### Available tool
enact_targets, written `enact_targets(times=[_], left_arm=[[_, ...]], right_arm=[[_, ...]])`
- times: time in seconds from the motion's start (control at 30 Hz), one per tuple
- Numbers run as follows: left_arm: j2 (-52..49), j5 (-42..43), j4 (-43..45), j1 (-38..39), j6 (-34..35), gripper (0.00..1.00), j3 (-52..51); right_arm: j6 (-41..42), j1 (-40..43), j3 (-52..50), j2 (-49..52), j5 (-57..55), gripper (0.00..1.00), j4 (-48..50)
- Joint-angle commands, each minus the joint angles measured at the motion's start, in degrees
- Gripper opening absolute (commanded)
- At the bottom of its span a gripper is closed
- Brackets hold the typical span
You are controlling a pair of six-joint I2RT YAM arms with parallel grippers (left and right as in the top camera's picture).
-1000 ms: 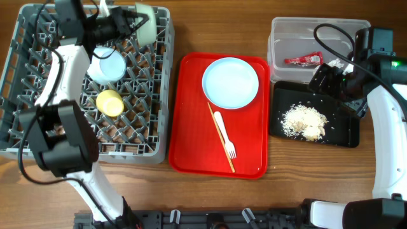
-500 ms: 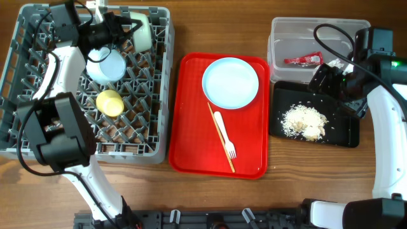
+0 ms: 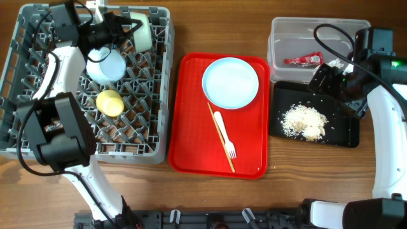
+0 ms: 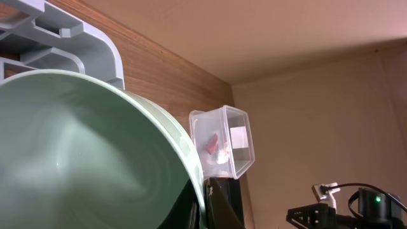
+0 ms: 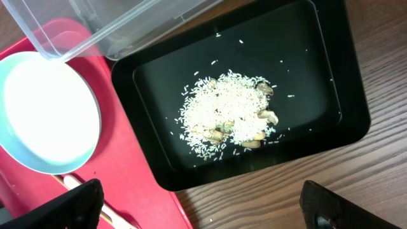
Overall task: Sort waste into correct bins and load items into the dishwasher rack
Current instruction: 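Carry the light-blue bowl with the left gripper into the dish rack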
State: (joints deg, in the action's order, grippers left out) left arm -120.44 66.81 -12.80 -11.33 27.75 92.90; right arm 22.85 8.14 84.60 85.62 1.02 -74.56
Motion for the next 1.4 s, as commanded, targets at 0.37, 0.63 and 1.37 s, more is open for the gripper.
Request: enact_targets(times=[0.37, 0.63, 1.37], left_arm=[[-1.2, -0.3, -0.3, 0.1, -0.1, 0.04, 0.1], [-1.6, -0.3, -0.5, 0.2, -0.1, 0.04, 0.1], [-3.0, -0.2, -2.4, -4.3, -0.1, 0.42, 0.1]], right_arm=[[-0.2, 0.2, 0.2, -0.3, -1.0, 1.00, -0.1], [-0.2, 0.2, 0.2, -0.3, -1.0, 1.00, -0.1], [-0.2, 0.2, 0.2, -0.3, -1.0, 1.00, -0.9]])
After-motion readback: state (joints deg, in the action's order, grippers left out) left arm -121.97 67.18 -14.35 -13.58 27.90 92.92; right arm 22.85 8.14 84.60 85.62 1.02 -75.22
